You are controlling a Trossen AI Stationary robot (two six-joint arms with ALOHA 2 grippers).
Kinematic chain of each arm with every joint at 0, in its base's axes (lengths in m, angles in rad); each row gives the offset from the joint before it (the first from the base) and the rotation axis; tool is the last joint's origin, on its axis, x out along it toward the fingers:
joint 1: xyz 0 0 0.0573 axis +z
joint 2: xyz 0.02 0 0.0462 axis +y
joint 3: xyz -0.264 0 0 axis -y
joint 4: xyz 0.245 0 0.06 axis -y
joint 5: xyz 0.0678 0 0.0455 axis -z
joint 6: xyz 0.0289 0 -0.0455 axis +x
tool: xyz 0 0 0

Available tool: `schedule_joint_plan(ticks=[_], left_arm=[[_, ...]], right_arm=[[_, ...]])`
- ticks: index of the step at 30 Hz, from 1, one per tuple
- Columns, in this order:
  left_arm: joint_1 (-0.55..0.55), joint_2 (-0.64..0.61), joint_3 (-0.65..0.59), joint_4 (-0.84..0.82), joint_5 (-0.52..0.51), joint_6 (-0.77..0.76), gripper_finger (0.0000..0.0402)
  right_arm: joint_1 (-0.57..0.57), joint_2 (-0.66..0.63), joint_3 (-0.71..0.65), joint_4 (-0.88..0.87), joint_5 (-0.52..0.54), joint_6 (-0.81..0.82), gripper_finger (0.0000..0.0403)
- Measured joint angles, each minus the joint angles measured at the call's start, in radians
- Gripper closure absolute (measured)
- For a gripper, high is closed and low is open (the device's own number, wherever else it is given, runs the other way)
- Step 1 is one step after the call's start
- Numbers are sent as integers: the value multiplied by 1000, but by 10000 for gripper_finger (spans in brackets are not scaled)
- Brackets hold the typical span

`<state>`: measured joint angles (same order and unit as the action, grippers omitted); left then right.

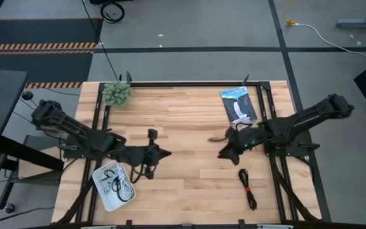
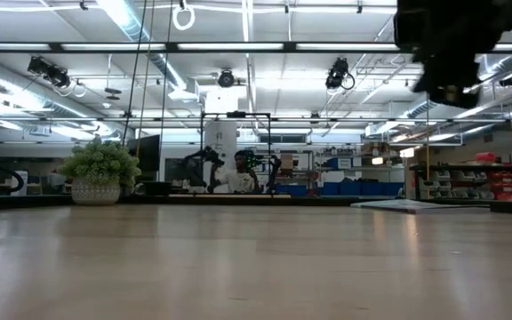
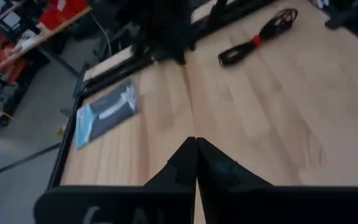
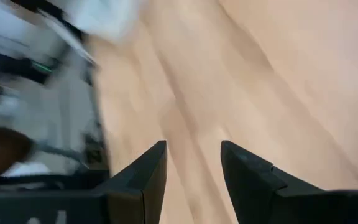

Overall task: Pick and place USB-C Cables
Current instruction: Put the black usb cable into the white bin

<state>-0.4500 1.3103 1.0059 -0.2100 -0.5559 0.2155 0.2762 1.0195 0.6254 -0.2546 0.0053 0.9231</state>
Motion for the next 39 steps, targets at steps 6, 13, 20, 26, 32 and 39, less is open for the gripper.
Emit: schedule_joint_plan(ticks=[6,13,20,26,32,39], left_arm=[[-11,-97,-66,-36,-52,-131,386],[-26,-127,-66,-76,-80,-195,346],[-24,-128,-65,-101,-136,-218,290],[-25,-127,-65,-134,-155,-257,258],[-24,-127,-65,-136,-158,-257,249],[-25,-127,-65,-137,-158,-260,250]], right_arm=[[83,176,179,-450,-96,236,245],[165,324,200,-661,-345,437,245],[241,416,200,-646,-449,539,245],[325,481,201,-564,-418,593,245],[367,540,200,-434,-396,584,245],[366,587,200,-445,-386,634,245]])
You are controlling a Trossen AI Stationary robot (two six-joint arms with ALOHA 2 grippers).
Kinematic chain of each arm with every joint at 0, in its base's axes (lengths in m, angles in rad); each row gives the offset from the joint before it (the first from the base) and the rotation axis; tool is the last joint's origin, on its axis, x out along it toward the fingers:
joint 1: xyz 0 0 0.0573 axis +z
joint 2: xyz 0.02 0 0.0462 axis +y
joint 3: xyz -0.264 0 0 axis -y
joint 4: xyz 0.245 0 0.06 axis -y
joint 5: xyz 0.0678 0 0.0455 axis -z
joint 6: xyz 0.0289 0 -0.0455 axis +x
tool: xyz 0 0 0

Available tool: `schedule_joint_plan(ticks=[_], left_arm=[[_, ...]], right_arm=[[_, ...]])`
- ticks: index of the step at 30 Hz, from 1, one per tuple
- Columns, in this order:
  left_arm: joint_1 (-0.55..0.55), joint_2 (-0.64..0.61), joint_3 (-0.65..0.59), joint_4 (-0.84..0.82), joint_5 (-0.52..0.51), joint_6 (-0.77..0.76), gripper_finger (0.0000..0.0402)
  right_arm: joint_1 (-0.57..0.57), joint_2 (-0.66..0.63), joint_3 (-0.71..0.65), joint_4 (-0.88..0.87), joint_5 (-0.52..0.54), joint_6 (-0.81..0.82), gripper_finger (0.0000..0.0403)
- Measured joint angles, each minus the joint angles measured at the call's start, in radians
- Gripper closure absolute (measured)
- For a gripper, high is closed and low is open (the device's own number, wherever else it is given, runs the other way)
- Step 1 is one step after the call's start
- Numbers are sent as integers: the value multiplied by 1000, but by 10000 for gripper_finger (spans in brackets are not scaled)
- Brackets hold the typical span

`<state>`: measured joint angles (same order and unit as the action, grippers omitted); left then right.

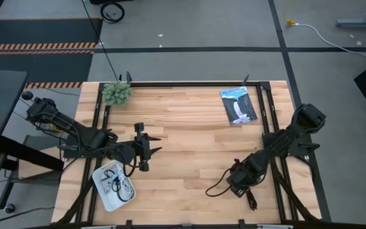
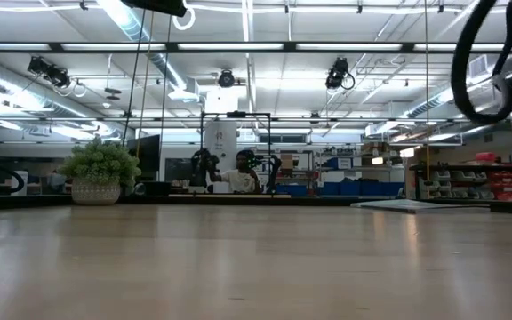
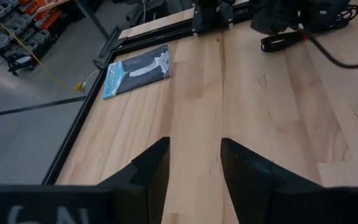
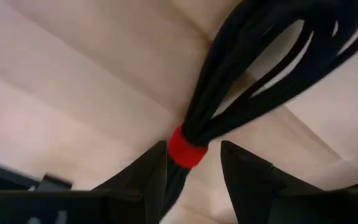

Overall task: Pick and place USB-C Cables
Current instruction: Put the black usb cable into the white bin

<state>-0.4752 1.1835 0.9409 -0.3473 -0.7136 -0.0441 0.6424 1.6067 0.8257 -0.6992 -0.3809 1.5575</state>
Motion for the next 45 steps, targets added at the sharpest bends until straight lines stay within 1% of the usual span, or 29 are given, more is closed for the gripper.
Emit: schedule_joint_plan(ticks=[8,13,16,22,27,29,31,32,34,36,39,42,43,45], left_arm=[[0,0,0,-5,3,-5,250],[0,0,0,-6,3,-5,251],[0,0,0,-8,4,-5,251],[0,0,0,-9,42,-6,251],[0,1,0,-8,82,-6,251],[1,1,0,8,82,-6,250],[1,1,0,34,82,-3,249],[1,6,1,48,85,0,247],[1,15,1,69,99,7,242],[1,15,1,78,118,8,236],[3,30,1,112,150,8,224],[-1,35,1,139,171,8,211],[3,43,3,162,178,6,207],[5,53,0,168,190,5,199]], right_arm=[[10,94,0,-3,-48,13,245],[8,106,2,4,-67,12,248],[8,101,1,8,-66,10,269],[-2,100,-1,11,-89,-21,339],[-10,101,15,-2,-126,-90,341],[-22,101,47,-7,-119,-140,341],[-39,101,88,-23,-90,-206,341],[-48,101,114,-38,-63,-240,341],[-68,98,170,-69,26,-317,341],[-89,93,224,-89,149,-399,341],[-112,74,296,-87,382,-526,341],[-121,47,352,-71,658,-626,341],[-121,36,365,-58,746,-660,341],[-120,13,377,14,886,-737,341]])
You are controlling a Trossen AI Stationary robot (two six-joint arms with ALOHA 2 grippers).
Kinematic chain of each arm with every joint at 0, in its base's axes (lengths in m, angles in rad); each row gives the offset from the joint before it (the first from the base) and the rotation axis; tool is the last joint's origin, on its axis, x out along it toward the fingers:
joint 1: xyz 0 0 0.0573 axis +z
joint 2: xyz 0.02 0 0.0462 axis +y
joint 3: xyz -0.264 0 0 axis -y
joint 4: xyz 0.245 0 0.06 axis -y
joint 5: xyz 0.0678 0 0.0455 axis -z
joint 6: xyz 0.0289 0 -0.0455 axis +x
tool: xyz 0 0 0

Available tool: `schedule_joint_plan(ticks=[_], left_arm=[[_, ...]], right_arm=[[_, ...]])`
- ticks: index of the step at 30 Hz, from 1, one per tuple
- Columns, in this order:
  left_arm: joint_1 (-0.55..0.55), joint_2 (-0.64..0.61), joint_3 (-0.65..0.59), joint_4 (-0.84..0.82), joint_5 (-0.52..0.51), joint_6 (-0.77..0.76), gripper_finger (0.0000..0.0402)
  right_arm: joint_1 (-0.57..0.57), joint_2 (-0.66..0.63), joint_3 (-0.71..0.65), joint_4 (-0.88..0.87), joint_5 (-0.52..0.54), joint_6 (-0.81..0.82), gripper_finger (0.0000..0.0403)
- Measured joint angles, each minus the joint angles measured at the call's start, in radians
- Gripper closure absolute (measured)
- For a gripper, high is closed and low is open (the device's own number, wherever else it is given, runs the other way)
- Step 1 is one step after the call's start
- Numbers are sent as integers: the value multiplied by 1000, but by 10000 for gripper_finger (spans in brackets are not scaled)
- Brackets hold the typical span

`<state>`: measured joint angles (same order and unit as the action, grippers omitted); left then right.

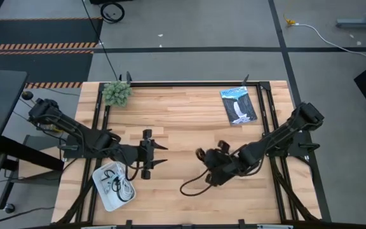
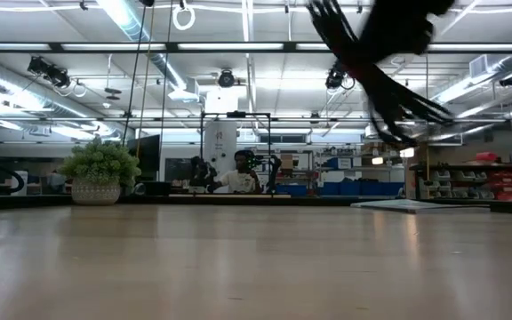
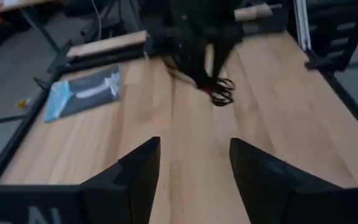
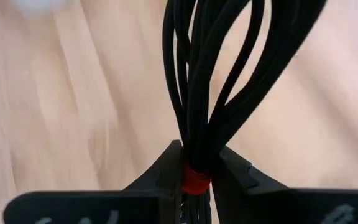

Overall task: Pick and place USB-C Cables
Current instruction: Put the black usb cable into the white bin

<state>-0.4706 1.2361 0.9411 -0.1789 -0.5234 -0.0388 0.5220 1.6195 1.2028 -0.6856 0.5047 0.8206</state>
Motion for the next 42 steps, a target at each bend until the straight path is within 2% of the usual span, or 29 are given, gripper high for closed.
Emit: schedule_joint_plan(ticks=[3,11,23,32,42], left_arm=[[8,23,2,61,34,-1,185],[28,82,1,169,84,25,149],[75,107,1,198,155,-1,143],[80,106,1,270,184,7,157],[80,106,0,294,216,29,211]], right_arm=[[1,-26,0,157,116,-165,341],[2,-38,0,611,124,-596,333],[-28,-38,0,904,119,-974,333],[-86,-35,0,1012,-56,-1002,332],[-105,-35,0,1054,-140,-1033,332]])
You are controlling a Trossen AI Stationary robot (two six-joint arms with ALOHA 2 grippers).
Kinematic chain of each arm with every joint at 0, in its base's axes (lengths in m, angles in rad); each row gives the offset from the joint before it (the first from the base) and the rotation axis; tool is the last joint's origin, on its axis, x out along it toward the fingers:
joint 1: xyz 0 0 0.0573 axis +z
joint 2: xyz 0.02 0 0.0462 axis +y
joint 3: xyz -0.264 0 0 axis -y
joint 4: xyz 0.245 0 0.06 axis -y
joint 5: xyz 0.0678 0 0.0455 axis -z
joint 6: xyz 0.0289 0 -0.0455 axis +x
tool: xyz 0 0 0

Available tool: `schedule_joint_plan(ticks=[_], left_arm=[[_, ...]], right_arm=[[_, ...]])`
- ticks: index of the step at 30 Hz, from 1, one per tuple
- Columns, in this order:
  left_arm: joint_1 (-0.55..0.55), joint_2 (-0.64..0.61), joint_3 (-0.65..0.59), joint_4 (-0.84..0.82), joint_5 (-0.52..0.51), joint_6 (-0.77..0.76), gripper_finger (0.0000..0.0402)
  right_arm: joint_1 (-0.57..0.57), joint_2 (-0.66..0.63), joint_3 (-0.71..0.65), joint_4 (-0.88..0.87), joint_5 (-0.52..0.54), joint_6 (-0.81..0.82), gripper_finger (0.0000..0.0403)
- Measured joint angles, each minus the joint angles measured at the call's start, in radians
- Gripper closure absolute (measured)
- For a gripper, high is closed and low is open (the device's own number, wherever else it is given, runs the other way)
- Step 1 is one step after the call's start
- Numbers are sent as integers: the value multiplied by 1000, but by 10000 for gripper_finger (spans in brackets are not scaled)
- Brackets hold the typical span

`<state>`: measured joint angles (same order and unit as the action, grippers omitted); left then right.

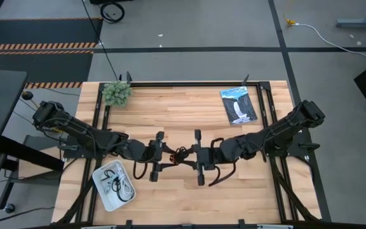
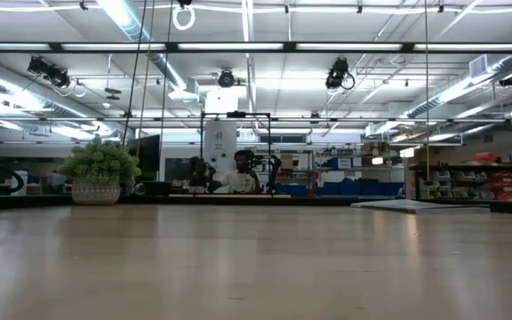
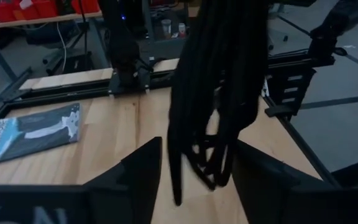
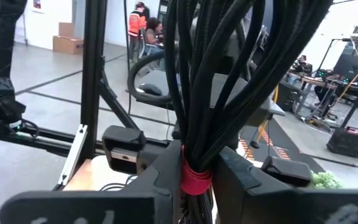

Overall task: Pick and place USB-C Cables
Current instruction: Put the black usb cable into the white bin

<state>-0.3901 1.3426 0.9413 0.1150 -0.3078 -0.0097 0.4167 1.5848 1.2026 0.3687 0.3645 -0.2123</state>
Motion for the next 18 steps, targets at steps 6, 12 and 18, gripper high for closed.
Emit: schedule_joint_plan(ticks=[6,12,18], left_arm=[[0,0,0,5,0,3,264],[0,0,-1,1,-3,-6,318],[1,-1,-1,11,-10,-7,364]], right_arm=[[-2,0,0,-22,0,-1,324],[-1,0,2,-62,76,61,307],[0,0,1,-127,110,97,254]])
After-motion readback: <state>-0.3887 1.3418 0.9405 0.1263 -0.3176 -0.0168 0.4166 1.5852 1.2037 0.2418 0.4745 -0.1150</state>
